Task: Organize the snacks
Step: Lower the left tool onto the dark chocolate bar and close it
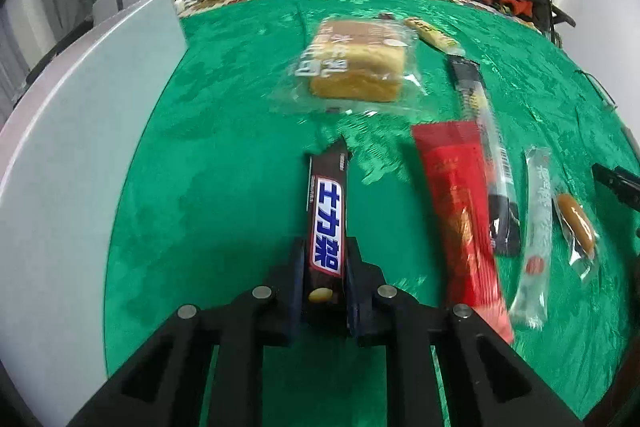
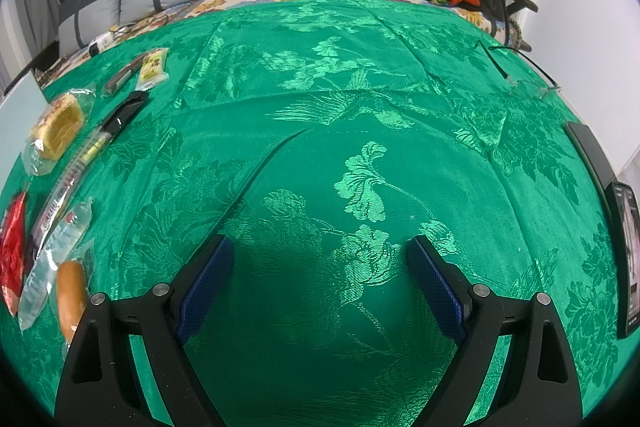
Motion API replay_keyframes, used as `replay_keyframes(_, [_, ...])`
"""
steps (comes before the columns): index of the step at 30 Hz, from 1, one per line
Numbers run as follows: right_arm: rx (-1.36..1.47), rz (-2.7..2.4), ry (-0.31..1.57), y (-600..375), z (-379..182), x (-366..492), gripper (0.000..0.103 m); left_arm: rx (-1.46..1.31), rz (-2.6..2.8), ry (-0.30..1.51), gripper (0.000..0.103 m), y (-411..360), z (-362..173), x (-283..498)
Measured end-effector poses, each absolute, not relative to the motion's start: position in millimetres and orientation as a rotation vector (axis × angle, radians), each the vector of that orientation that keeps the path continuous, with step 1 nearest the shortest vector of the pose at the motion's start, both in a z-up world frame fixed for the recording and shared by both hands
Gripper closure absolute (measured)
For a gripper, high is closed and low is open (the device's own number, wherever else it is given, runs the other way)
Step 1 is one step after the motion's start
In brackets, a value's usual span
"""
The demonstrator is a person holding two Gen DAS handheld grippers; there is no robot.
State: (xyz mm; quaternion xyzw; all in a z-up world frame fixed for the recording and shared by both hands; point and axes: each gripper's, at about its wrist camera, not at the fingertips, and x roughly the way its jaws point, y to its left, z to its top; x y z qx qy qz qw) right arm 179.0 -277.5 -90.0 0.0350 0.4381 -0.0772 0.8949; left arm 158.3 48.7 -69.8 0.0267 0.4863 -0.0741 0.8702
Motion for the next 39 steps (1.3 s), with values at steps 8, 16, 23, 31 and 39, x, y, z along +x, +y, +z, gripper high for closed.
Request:
replay_keyframes(8, [0.073, -0.16, 0.908, -277.5, -90.3, 179.2, 0.011, -0.059, -0.157, 0.997, 0.046, 83.9, -71.3, 141.3])
replay_keyframes(16, [0.074, -0.16, 0.908, -277.4, -90.4, 179.2, 0.011, 0.026, -0.085, 0.943, 0.008, 80.6, -82.3, 142.3])
replay_keyframes(23, [0.074, -0.16, 0.907, -277.6, -90.4, 179.1, 0.011, 0.019, -0.069, 0.954, 0.0, 80.9, -85.7, 146.9])
replay_keyframes(31, [0.074, -0.16, 0.907, -277.6, -90.4, 179.1, 0.011, 0.018, -0.072, 0.953, 0.0, 80.3, -86.6, 146.4])
replay_keyframes(39, [0.075, -0.16, 0.907, -277.5, -90.4, 179.1, 0.011, 0.018, -0.072, 0.952, 0.0, 80.5, -86.6, 146.2])
